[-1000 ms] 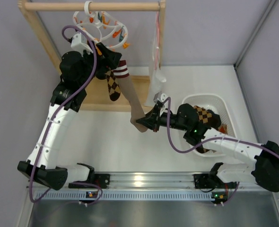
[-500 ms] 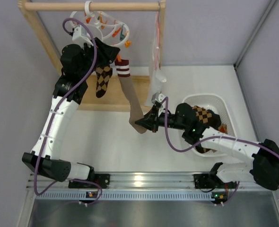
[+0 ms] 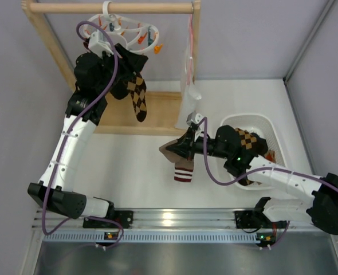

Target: Remove the socks clipped to the hanger

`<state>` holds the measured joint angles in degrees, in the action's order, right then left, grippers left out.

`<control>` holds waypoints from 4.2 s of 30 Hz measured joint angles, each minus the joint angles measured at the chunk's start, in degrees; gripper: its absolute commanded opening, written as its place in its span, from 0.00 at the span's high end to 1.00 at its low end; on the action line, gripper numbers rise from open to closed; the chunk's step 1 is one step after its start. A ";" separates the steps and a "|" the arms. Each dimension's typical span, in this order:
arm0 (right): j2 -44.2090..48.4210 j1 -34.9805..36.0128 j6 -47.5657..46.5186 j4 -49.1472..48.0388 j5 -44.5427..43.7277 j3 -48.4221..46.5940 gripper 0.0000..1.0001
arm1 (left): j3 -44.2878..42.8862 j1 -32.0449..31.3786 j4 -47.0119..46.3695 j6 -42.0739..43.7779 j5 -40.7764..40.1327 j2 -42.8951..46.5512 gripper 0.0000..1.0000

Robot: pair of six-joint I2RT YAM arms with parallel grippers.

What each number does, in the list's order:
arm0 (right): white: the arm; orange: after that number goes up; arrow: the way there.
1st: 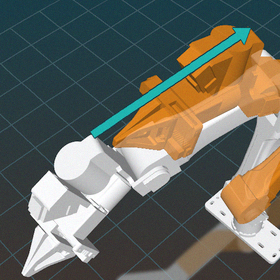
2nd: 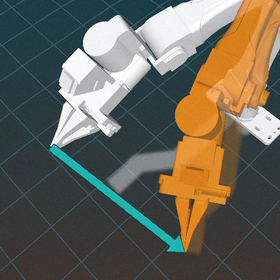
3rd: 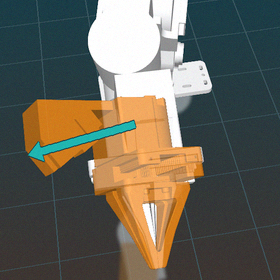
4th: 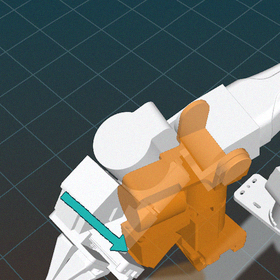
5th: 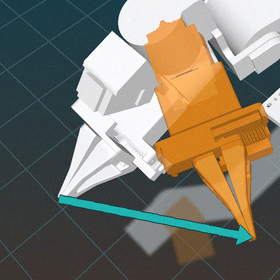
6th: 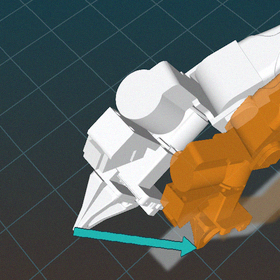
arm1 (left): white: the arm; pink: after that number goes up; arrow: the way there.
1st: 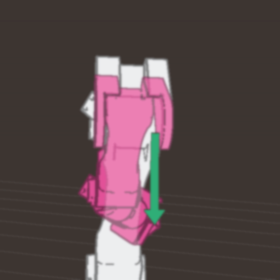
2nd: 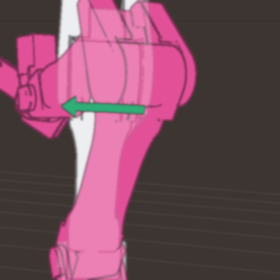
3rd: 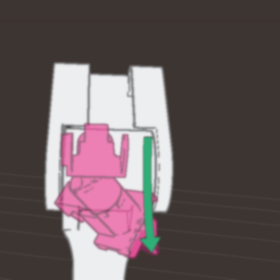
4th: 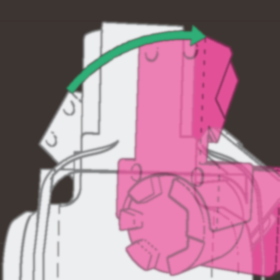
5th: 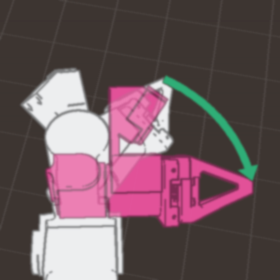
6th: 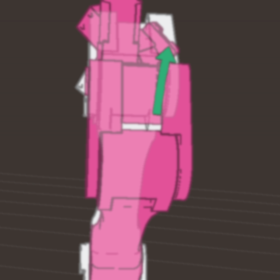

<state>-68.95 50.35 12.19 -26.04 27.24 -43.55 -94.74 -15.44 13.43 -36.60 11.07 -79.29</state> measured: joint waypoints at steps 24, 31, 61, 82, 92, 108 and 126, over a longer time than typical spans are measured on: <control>28.30 -19.04 3.72 49.99 -42.32 -4.98 1.00 | 31.80 0.04 1.60 -1.18 -0.20 25.81 0.02; 21.31 -36.54 4.44 50.95 -36.30 -7.63 1.00 | 36.79 0.04 8.87 2.03 -0.66 36.26 0.02; -5.42 -54.21 10.84 38.42 -24.17 -7.21 0.00 | 32.17 0.04 29.75 16.57 -5.68 46.88 0.02; -1.36 -53.51 10.19 39.76 -11.67 -6.91 0.00 | 30.97 0.04 30.34 14.40 -11.41 46.05 0.02; 11.28 -29.66 14.45 21.18 -1.57 4.72 0.00 | 33.62 0.04 30.29 12.11 -20.96 46.21 0.02; -12.39 9.18 12.94 16.13 -41.79 -11.96 0.01 | 44.50 0.04 29.66 10.01 -32.13 51.41 0.02; -55.15 9.88 8.94 22.51 -60.19 -59.82 0.07 | 45.31 0.04 29.42 8.96 -33.83 57.42 0.02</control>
<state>-124.09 60.23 21.12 -3.53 -32.95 -103.37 -49.43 -15.40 42.85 -27.64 -22.76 -21.87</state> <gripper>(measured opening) 0.982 0.984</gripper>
